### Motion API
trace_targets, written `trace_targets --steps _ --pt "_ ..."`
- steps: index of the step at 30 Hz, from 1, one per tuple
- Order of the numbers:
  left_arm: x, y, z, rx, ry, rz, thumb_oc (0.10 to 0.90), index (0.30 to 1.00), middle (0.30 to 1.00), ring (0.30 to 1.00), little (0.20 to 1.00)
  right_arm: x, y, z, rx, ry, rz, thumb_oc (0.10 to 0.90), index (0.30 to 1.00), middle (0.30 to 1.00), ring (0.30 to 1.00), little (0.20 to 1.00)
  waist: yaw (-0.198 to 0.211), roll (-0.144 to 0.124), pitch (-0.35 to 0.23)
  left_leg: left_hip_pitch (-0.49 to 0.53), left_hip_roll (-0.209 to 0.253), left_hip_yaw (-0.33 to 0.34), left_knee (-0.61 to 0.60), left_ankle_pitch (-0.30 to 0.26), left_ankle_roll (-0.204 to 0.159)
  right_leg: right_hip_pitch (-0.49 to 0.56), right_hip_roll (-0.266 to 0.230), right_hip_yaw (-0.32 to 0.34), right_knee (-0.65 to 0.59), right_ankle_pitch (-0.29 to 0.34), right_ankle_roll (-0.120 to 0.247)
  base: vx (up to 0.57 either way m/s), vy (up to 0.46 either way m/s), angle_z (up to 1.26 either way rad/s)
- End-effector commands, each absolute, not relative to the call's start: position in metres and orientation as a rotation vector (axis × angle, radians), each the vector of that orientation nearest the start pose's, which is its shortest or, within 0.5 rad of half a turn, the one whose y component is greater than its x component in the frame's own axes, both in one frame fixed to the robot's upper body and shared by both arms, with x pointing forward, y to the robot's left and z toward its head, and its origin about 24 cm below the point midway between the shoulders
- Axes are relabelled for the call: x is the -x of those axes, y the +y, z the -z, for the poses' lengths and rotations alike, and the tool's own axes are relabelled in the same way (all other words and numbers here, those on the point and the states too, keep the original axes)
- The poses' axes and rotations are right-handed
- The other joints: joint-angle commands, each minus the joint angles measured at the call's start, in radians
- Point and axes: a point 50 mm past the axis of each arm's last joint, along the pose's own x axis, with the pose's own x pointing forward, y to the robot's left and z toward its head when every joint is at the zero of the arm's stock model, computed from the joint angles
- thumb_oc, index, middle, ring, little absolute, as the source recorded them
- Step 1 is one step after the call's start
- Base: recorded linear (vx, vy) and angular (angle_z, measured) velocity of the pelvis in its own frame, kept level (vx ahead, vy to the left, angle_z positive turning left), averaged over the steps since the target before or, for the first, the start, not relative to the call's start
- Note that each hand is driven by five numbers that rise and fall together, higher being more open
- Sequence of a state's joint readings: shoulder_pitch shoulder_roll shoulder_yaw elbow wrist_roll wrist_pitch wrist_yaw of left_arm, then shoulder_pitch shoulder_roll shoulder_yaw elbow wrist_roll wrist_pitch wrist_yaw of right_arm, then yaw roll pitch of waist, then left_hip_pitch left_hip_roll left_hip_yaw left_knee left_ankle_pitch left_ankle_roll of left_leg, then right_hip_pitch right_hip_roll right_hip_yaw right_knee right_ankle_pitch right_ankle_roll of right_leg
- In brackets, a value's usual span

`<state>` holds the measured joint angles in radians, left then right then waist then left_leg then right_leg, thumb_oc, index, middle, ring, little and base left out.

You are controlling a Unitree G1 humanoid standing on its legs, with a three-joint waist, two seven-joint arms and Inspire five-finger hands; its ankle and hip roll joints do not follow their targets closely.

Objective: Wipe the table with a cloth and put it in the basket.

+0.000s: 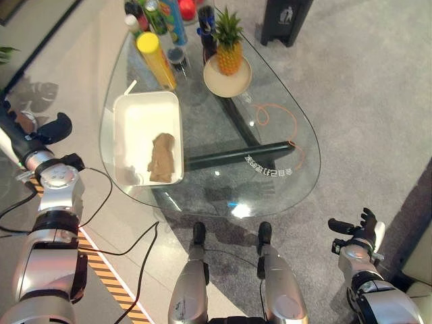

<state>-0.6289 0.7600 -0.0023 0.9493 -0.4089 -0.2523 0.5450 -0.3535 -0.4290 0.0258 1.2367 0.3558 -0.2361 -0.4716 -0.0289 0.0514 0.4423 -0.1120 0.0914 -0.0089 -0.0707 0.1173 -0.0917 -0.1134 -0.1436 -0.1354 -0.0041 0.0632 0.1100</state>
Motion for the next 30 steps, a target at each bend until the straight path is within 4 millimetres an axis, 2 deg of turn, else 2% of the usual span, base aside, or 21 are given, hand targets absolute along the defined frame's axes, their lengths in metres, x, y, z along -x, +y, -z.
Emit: trace_targets --steps 1,6,11,15,20,23,26,30 --pt "-0.299 0.392 -0.132 -0.291 -0.128 -0.899 0.800 0.900 0.900 0.900 0.900 -0.194 -0.339 0.069 0.278 0.618 0.844 0.800 0.900 0.900 0.900 0.900 0.009 -0.001 -0.197 0.012 -0.084 0.056 -0.002 -0.067 0.039 -0.016 0.014 0.008 0.037 -0.039 -0.003 0.05 -0.007 0.10" --pt "-0.277 0.388 -0.066 -0.300 0.128 -0.731 0.800 0.900 0.900 0.900 0.900 -0.164 -0.329 0.096 0.269 0.790 0.744 0.800 0.900 0.900 0.900 0.900 0.019 -0.005 -0.280 0.076 -0.082 0.040 -0.014 -0.077 0.043 0.059 0.014 0.003 0.018 -0.041 0.002 0.11 -0.010 0.12" --pt "-0.235 0.367 0.011 -0.281 0.409 -0.546 0.800 0.900 0.900 0.900 0.900 -0.134 -0.319 0.116 0.279 0.947 0.647 0.800 0.900 0.900 0.900 0.900 0.032 -0.013 -0.337 0.137 -0.077 0.034 -0.015 -0.094 0.048 0.130 0.017 -0.004 -0.003 -0.045 0.003 0.10 -0.002 0.01" --pt "-0.201 0.351 0.055 -0.275 0.587 -0.469 0.800 0.900 0.900 0.900 0.900 -0.123 -0.312 0.125 0.297 1.016 0.547 0.800 0.900 0.900 0.900 0.900 0.038 -0.022 -0.358 0.168 -0.072 0.036 -0.017 -0.102 0.049 0.170 0.016 -0.007 -0.028 -0.038 0.005 0.03 0.007 0.00" --pt "-0.166 0.336 0.090 -0.219 0.755 -0.435 0.800 0.900 0.900 0.900 0.900 -0.118 -0.305 0.131 0.332 1.078 0.447 0.800 0.900 0.900 0.900 0.900 0.037 -0.032 -0.373 0.195 -0.064 0.048 -0.017 -0.112 0.047 0.198 0.018 -0.005 -0.041 -0.037 0.002 0.01 0.002 0.00" --pt "-0.154 0.327 0.102 -0.200 0.829 -0.408 0.800 0.900 0.900 0.900 0.900 -0.115 -0.301 0.134 0.345 1.101 0.408 0.800 0.900 0.900 0.900 0.900 0.037 -0.035 -0.378 0.205 -0.062 0.049 -0.017 -0.115 0.047 0.206 0.019 -0.008 -0.040 -0.041 0.001 0.00 0.000 0.00" --pt "-0.135 0.303 0.123 -0.225 0.955 -0.306 0.800 0.900 0.900 0.900 0.900 -0.110 -0.290 0.140 0.374 1.151 0.320 0.800 0.900 0.900 0.900 0.900 0.035 -0.038 -0.382 0.215 -0.059 0.053 -0.017 -0.117 0.047 0.216 0.019 -0.010 -0.041 -0.043 0.000 0.00 0.000 0.00" --pt "-0.122 0.288 0.136 -0.232 1.047 -0.227 0.800 0.900 0.900 0.900 0.900 -0.109 -0.281 0.145 0.405 1.189 0.242 0.800 0.900 0.900 0.900 0.900 0.034 -0.041 -0.381 0.224 -0.056 0.060 -0.017 -0.121 0.050 0.223 0.020 -0.008 -0.040 -0.046 -0.003 0.00 0.003 -0.01"
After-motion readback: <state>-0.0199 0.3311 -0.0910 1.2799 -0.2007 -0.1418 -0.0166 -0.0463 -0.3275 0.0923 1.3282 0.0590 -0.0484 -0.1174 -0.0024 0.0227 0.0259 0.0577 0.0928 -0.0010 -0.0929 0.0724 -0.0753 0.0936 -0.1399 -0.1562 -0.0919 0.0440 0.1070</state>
